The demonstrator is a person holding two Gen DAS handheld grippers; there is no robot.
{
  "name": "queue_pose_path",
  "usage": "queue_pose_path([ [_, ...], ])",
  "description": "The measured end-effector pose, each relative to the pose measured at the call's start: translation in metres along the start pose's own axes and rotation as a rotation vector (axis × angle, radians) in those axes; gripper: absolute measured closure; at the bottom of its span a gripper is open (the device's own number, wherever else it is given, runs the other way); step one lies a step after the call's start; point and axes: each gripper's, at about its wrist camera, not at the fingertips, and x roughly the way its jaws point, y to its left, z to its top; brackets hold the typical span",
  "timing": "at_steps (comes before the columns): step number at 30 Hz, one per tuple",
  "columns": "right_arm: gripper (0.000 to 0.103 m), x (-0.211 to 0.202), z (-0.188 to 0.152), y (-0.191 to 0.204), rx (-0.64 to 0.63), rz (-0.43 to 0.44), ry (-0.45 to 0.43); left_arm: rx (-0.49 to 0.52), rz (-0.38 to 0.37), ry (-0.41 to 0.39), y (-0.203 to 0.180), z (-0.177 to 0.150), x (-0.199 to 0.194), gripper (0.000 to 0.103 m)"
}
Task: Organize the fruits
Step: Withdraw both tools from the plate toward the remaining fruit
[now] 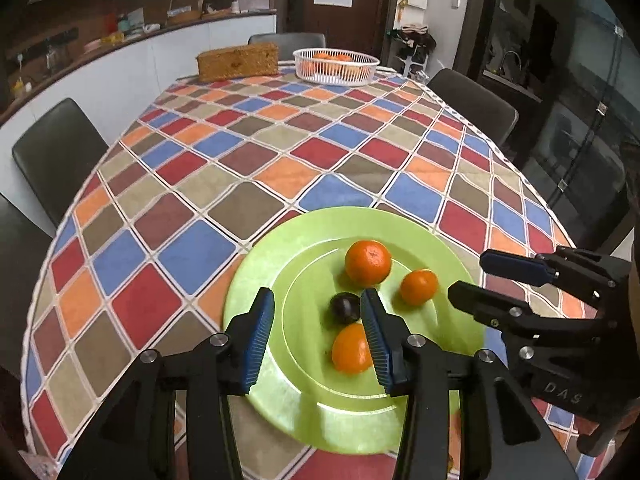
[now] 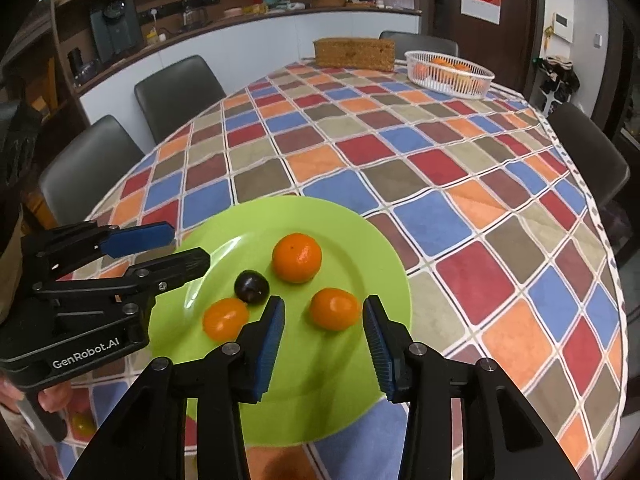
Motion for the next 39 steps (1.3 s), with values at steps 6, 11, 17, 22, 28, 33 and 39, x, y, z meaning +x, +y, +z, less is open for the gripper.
queue_pose_path([
  [6, 0.057, -0.037, -0.005, 0.009, -0.022, -0.014, -0.07, 0.011, 0.006, -0.055, -0.009, -0.008, -0.037, 0.057],
  [11, 0.055, -0.07, -0.013, 0.02, -0.03, -0.021, -0.143, 0.021, 0.026, -0.107, -0.017, -0.016, -0.069, 0.056],
  [17, 0.048, -0.103, -0.028, 0.03, -0.016, -0.018, -0.193, 0.021, 0.048, -0.16, -0.022, -0.038, -0.108, 0.047],
  [22, 0.047, -0.126, -0.046, 0.038, 0.026, 0.01, -0.231, -0.002, 0.043, -0.189, -0.022, -0.06, -0.133, 0.04],
  [28, 0.046, -0.149, -0.069, 0.053, 0.04, 0.0, -0.269, -0.026, 0.04, -0.208, -0.024, -0.083, -0.156, 0.037],
  [33, 0.038, -0.159, -0.087, 0.058, 0.065, -0.022, -0.283, -0.055, 0.066, -0.222, -0.019, -0.103, -0.17, 0.032],
  [39, 0.038, -0.156, -0.106, 0.063, 0.096, -0.043, -0.238, -0.066, 0.119, -0.2, -0.011, -0.13, -0.177, 0.028],
])
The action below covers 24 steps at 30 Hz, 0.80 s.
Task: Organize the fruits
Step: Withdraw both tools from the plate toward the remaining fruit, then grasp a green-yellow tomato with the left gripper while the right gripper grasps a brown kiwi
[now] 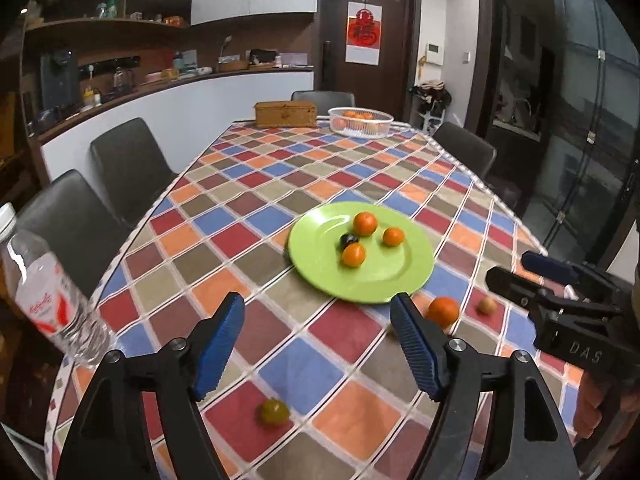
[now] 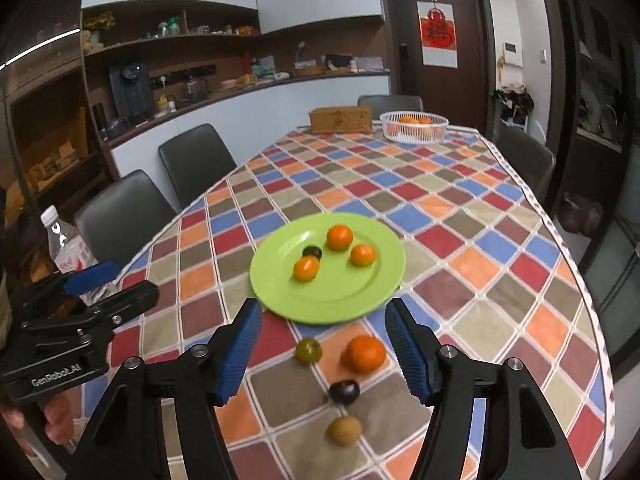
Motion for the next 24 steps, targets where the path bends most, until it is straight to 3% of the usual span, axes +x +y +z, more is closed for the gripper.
queue_pose_path([
  [8, 0.038, 0.001, -0.025, 0.008, -0.002, -0.07, 0.023, -0.051, 0.069, 0.034, 0.017, -0.035, -0.008, 0.026],
  [24, 0.038, 0.015, -0.075, 0.006, 0.096, -0.089, 0.117, -0.066, 0.137, 0.099, 0.025, -0.093, 0.001, 0.024],
])
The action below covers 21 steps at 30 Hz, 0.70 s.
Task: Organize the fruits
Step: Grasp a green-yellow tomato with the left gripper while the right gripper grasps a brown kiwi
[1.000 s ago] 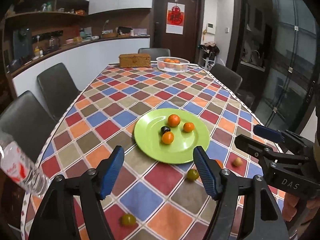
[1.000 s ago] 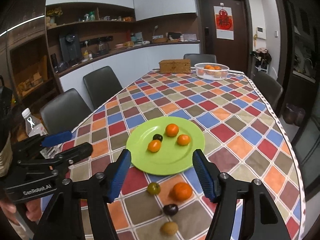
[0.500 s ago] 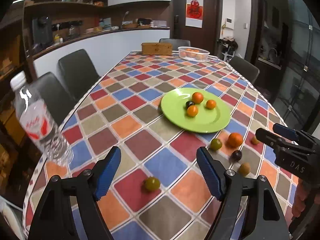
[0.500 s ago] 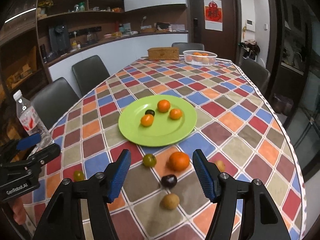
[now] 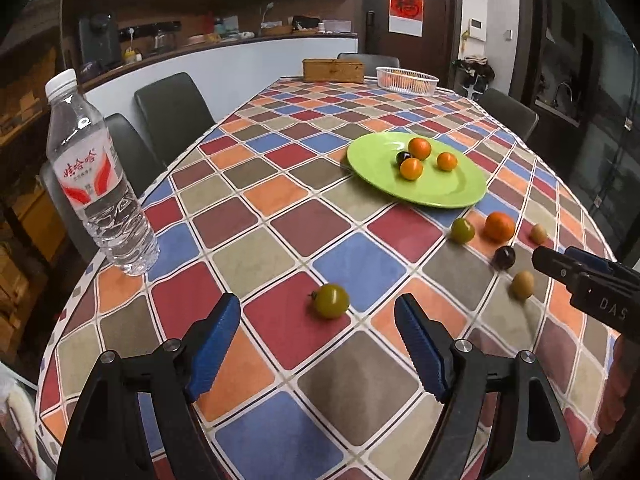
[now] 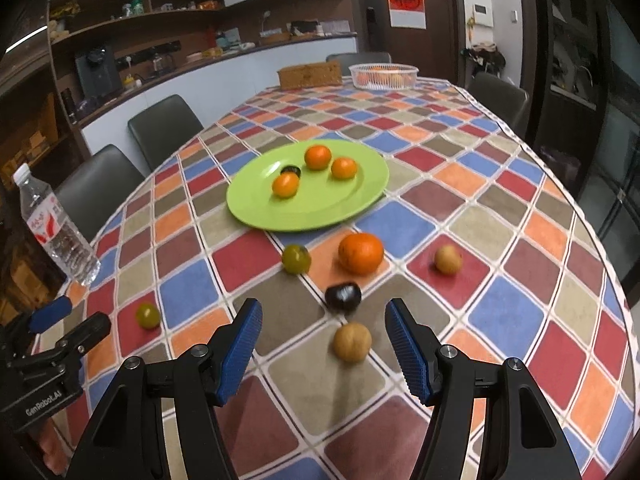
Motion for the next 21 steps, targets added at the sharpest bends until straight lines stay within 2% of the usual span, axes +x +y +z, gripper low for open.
queue_pose_path([
  [10, 0.038, 0.012, -0.015, -0.004, -0.014, -0.041, 0.031, 0.013, -0.015, 0.009, -0.003, -0.009, 0.018, 0.025],
  [14, 0.039, 0.02, -0.016, -0.007, -0.008, -0.046, 0.051, 0.023, -0.018, 0.02, -0.005, -0.008, 0.029, 0.034],
  [21, 0.05, 0.032, -0.018, -0.009, 0.0, -0.05, 0.084, 0.017, -0.023, 0.055, -0.008, -0.006, 0.049, 0.047],
])
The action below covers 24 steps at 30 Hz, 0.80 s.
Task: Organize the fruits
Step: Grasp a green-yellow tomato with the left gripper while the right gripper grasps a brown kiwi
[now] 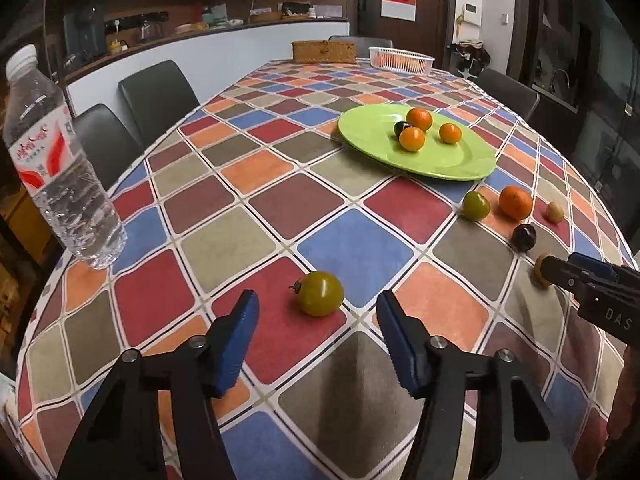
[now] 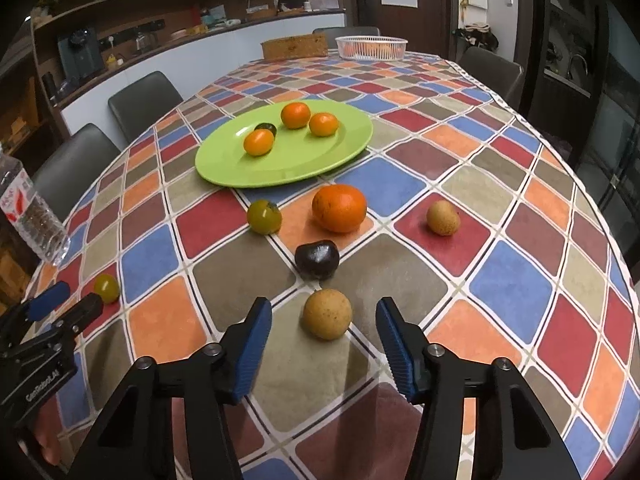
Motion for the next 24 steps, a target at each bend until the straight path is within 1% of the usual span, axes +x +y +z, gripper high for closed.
queue_pose_path([
  [3, 0.058, 0.005, -0.001, 0.0, 0.0, 0.0, 0.015, -0.004, -0.008, 0.012, -0.001, 0.002, 0.006, 0.052],
  [7, 0.063, 0.008, -0.001, 0.0, -0.001, 0.004, 0.023, -0.007, -0.009, 0.026, -0.002, 0.004, 0.013, 0.057],
  [9, 0.064, 0.008, -0.001, -0.001, -0.004, 0.002, 0.024, -0.011, -0.012, 0.037, -0.001, 0.005, 0.016, 0.064],
  [13, 0.07, 0.01, -0.001, 0.0, -0.008, 0.002, 0.03, -0.015, -0.007, 0.059, -0.001, 0.006, 0.023, 0.068],
  [16, 0.073, 0.011, 0.0, 0.0, -0.007, -0.002, 0.038, -0.023, -0.007, 0.064, 0.0, 0.006, 0.024, 0.073],
  [24, 0.074, 0.01, 0.0, -0.001, -0.004, 0.009, 0.03, -0.013, -0.034, 0.058, -0.004, 0.007, 0.021, 0.075],
])
